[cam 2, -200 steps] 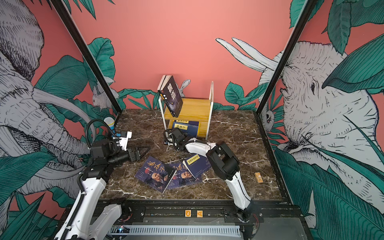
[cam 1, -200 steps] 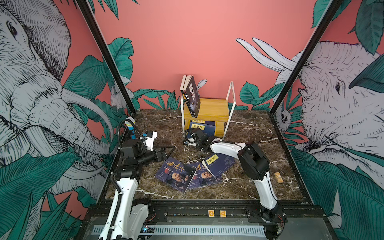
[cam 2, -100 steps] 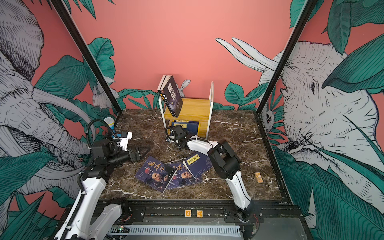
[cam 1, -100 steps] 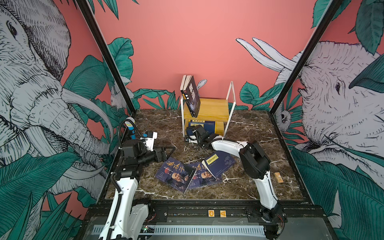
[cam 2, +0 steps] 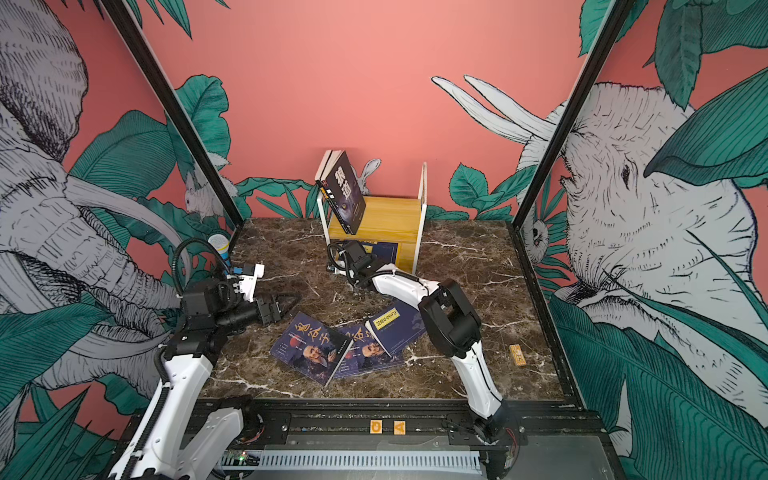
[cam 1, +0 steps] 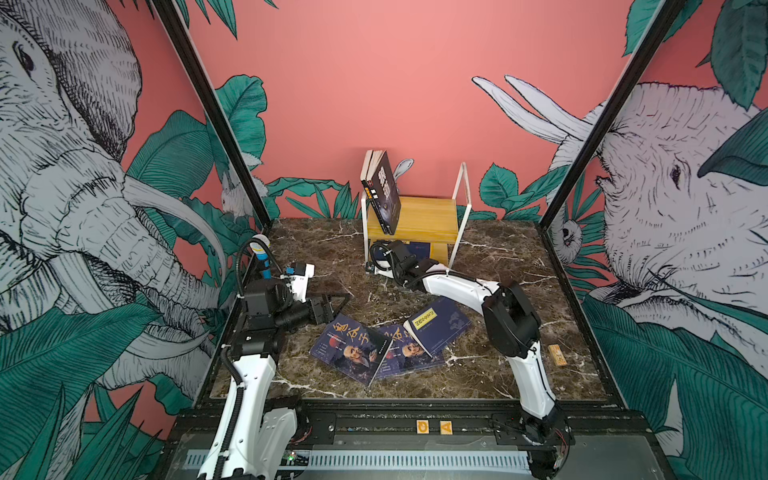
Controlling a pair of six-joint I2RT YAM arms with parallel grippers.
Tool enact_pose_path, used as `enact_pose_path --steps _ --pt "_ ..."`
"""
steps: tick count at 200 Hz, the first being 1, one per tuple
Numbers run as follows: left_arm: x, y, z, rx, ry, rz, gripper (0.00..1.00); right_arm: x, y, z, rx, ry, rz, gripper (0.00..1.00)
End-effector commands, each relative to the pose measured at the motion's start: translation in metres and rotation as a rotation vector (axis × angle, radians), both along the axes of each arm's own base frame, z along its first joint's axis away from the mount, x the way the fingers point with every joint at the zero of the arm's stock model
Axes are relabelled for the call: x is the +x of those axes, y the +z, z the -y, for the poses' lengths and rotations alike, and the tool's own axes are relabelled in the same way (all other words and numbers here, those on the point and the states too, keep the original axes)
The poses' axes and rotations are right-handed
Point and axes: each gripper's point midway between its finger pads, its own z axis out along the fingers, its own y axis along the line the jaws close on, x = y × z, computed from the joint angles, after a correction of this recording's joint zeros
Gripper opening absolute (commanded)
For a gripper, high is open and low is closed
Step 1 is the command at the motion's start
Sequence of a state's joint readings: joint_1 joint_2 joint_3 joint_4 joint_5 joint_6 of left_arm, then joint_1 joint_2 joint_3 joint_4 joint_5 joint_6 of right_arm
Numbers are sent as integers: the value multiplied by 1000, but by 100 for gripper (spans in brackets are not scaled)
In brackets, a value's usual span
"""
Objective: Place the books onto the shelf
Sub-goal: 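Push the blue book deeper into the lower tier with the right gripper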
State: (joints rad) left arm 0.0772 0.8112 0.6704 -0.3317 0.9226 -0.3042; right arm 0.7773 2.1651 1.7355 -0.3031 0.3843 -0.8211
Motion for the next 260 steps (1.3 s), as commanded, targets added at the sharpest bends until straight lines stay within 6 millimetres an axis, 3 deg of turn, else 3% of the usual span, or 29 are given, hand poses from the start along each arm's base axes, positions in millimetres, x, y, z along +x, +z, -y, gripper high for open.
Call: enact_pose_path --steps 1,41,80,110,175,189,233,260 --pt "-1 4 -1 10 -2 28 99 3 -5 0 30 -40 -28 51" --pt "-2 4 0 7 -7 22 99 5 -10 5 3 -70 -24 39" --pt "-2 4 2 2 -13 24 99 7 -8 12 -2 -92 -10 13" --pt "-2 2 0 6 -8 31 99 8 -6 14 3 -96 -6 8" --pt "-2 3 1 3 -11 24 99 14 0 21 15 -141 14 6" --pt "-2 2 1 8 -11 28 99 11 -2 19 19 -133 1 10" --pt "-1 3 0 11 -9 31 99 -12 21 -2 182 -93 -105 43" --pt "6 3 -9 89 35 44 99 -19 29 -7 215 -82 -125 56"
